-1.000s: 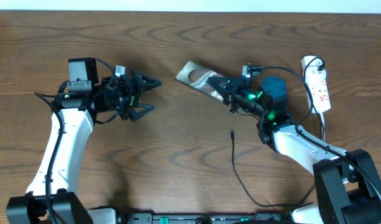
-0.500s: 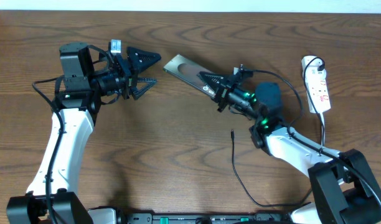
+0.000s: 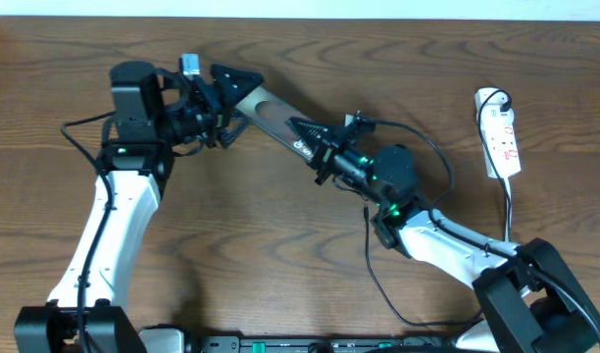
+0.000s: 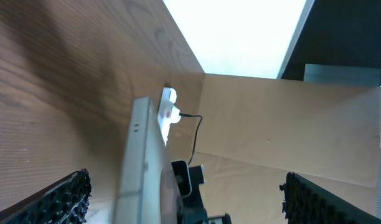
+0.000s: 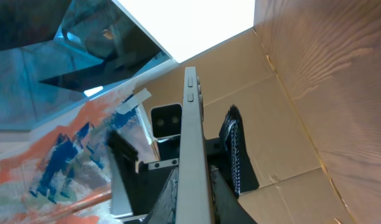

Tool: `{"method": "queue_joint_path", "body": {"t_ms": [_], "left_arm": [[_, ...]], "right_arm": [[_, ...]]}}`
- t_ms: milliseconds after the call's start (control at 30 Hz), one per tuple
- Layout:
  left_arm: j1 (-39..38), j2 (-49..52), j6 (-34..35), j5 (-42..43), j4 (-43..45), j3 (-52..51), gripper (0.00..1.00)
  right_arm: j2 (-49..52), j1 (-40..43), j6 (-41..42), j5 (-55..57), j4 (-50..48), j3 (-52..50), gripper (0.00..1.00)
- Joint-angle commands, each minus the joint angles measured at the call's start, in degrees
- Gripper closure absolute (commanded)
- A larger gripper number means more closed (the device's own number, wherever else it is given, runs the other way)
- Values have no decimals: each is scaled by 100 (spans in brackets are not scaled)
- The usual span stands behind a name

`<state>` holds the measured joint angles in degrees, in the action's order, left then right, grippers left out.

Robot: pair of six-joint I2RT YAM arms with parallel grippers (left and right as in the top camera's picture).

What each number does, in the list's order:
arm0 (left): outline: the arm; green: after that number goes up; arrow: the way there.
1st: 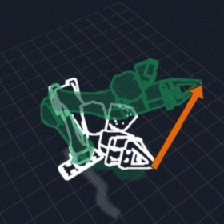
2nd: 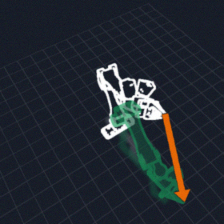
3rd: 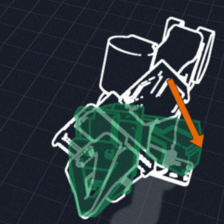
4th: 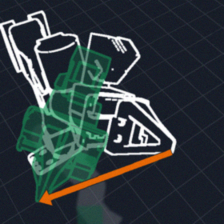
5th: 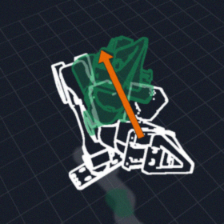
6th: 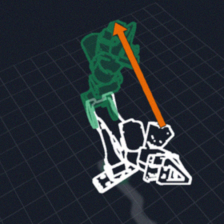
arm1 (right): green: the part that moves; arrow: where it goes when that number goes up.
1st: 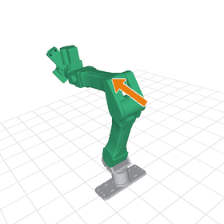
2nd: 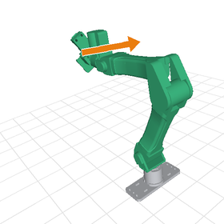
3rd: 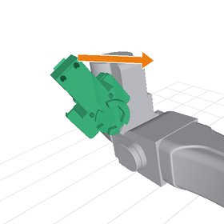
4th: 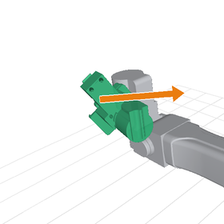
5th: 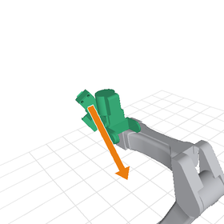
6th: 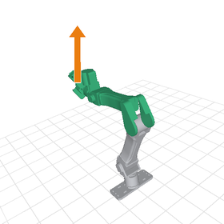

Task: Plug charger to phone and switch on socket
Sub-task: 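Grasp the phone's top end with the left gripper, holding it with both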

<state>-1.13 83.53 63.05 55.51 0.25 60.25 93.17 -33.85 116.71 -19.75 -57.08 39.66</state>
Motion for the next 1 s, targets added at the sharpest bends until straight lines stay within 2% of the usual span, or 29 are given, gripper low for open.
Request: {"method": "queue_joint_path", "body": {"t_ms": [0,200,467,733,867,967], "left_arm": [[-168,-24,28,-363,26,61,5],[-219,-26,85,-420,24,61,5],[-225,-26,675,-730,28,61,9],[-271,-26,693,-863,28,61,10],[-271,-26,693,-863,28,61,20],[-291,-24,686,-861,26,61,35]], "right_arm": [[-20,-168,83,518,-107,83,99],[-20,-334,83,592,-105,83,99],[-20,-546,83,914,-129,83,99],[-20,-675,83,1132,-122,83,99],[-20,-675,83,1204,-122,83,99],[-20,-675,68,1211,-120,83,99]]}}
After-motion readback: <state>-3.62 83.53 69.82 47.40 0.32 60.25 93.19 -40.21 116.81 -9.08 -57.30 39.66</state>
